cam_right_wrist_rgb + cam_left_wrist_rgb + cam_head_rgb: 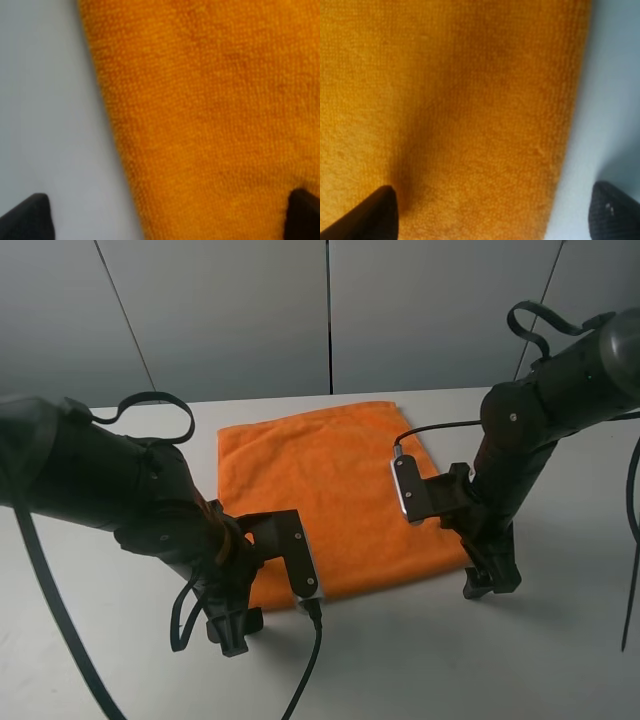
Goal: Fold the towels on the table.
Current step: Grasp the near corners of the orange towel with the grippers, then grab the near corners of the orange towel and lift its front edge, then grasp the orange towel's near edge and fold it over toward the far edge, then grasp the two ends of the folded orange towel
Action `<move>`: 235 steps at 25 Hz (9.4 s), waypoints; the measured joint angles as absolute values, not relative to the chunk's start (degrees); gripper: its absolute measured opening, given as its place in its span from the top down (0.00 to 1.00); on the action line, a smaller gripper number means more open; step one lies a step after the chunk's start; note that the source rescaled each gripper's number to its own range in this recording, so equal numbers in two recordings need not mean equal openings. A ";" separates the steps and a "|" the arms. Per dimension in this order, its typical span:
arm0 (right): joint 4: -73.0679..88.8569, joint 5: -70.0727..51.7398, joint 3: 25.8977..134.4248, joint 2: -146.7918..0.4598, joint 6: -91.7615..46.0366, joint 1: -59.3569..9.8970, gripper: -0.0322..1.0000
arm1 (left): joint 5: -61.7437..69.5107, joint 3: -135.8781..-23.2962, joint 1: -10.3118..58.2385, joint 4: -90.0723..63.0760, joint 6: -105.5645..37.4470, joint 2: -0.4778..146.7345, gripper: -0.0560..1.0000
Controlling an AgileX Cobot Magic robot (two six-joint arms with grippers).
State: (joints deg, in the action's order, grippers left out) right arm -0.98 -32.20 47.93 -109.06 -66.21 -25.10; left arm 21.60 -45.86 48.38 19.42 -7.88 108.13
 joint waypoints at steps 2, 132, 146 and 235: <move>-0.98 -32.30 47.93 -109.18 -66.08 -25.10 0.04 | 21.60 -45.86 48.38 19.42 -7.63 108.13 0.02; 7.96 -5.72 59.12 -114.65 -65.10 -19.99 0.97 | 20.35 -70.41 27.56 100.70 39.83 123.71 0.95; 7.85 -1.73 59.12 -114.65 -64.78 -19.95 0.27 | 20.99 -73.29 26.83 100.50 42.48 123.71 0.27; 23.16 -27.10 62.38 -106.89 -19.01 -16.84 0.00 | 31.62 -71.60 21.34 3.71 2.66 116.95 0.01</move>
